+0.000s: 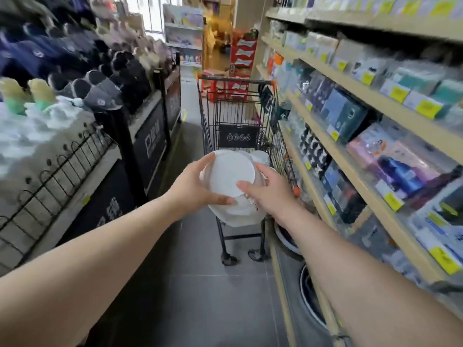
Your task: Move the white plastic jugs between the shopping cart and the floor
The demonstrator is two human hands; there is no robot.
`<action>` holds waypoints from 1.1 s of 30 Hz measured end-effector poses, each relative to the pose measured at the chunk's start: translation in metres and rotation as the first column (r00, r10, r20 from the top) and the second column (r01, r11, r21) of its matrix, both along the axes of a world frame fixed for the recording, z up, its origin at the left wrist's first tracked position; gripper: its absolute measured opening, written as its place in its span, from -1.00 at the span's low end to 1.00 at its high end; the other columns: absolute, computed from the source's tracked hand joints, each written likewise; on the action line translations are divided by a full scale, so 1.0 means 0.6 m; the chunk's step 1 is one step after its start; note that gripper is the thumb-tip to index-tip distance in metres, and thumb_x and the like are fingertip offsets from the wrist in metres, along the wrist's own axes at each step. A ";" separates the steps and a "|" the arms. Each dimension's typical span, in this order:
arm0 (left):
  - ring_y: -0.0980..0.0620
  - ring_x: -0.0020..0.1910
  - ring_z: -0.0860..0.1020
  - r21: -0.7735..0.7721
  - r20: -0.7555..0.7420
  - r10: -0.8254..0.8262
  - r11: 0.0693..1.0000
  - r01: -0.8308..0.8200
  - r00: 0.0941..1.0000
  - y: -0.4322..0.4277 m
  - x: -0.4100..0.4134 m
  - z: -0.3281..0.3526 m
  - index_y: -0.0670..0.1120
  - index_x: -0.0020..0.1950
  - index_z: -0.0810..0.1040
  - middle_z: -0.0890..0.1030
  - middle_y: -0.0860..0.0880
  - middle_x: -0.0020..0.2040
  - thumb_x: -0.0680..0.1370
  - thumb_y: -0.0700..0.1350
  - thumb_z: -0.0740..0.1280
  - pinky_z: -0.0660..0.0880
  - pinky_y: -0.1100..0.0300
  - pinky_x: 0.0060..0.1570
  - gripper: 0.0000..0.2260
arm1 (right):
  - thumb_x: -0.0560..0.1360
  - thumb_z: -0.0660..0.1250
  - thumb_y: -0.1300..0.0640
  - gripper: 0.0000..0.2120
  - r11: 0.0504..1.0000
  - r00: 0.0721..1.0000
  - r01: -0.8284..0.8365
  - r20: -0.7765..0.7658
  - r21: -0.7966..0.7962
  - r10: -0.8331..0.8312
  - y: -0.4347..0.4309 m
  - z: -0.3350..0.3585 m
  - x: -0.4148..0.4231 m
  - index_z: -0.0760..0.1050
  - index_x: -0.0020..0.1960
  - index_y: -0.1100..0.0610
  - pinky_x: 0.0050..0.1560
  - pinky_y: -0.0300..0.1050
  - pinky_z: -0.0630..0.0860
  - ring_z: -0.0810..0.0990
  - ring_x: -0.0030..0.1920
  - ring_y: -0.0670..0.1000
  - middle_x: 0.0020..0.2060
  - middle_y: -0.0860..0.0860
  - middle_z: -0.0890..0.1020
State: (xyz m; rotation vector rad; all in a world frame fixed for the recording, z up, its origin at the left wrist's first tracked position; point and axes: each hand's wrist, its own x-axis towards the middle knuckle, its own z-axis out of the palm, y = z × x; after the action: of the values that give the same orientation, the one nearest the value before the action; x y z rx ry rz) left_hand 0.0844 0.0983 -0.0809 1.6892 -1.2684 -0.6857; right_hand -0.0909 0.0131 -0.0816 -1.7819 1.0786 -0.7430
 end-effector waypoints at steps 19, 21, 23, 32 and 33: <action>-0.01 0.42 0.27 0.048 0.026 -0.167 0.985 0.165 0.986 -0.544 0.452 0.015 0.18 0.50 0.22 0.30 0.08 0.46 0.14 0.04 0.66 0.32 -0.08 0.39 0.02 | 0.38 0.50 -0.02 -0.26 0.975 0.975 0.219 0.032 0.036 -0.221 -0.482 -0.002 0.437 0.29 0.48 0.03 0.30 0.07 0.44 0.44 0.31 0.02 0.35 -0.02 0.46; -0.02 0.42 0.28 0.058 0.038 -0.199 0.979 0.197 0.979 -0.614 0.457 0.003 0.17 0.51 0.22 0.31 0.08 0.45 0.13 0.07 0.66 0.31 -0.12 0.39 0.03 | 0.38 0.51 -0.03 -0.25 0.962 0.963 0.269 0.010 0.046 -0.270 -0.539 -0.012 0.438 0.30 0.48 0.03 0.32 0.09 0.43 0.45 0.32 0.03 0.36 -0.01 0.47; -0.02 0.43 0.27 0.064 0.045 -0.236 0.970 0.233 0.971 -0.686 0.454 -0.009 0.14 0.51 0.21 0.31 0.06 0.45 0.14 0.07 0.66 0.30 -0.12 0.40 0.03 | 0.39 0.50 -0.02 -0.27 0.953 0.954 0.300 0.009 0.043 -0.301 -0.603 -0.025 0.434 0.30 0.48 0.05 0.33 0.06 0.42 0.45 0.32 0.02 0.36 -0.01 0.47; -0.06 0.42 0.28 0.151 0.034 -0.369 0.921 0.360 0.929 -0.986 0.431 -0.068 0.12 0.53 0.18 0.29 0.02 0.46 0.18 0.06 0.65 0.29 -0.08 0.40 0.03 | 0.36 0.51 -0.06 -0.24 0.886 0.895 0.442 -0.004 0.141 -0.446 -0.858 -0.085 0.414 0.31 0.48 0.03 0.30 0.13 0.46 0.47 0.30 0.07 0.35 0.02 0.47; -0.06 0.42 0.29 0.161 0.031 -0.389 0.911 0.379 0.921 -1.012 0.427 -0.075 0.13 0.53 0.18 0.30 0.02 0.45 0.17 0.07 0.65 0.30 -0.10 0.40 0.03 | 0.36 0.51 -0.07 -0.24 0.876 0.886 0.459 -0.008 0.149 -0.463 -0.876 -0.091 0.410 0.31 0.48 0.04 0.30 0.13 0.45 0.47 0.30 0.07 0.35 0.03 0.47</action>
State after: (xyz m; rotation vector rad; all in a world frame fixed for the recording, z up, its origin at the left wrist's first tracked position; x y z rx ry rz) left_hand 0.3404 -0.5088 -0.1261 1.6037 -1.6535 -0.9902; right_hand 0.1551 -0.5126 -0.1361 -1.3937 1.5262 -0.9413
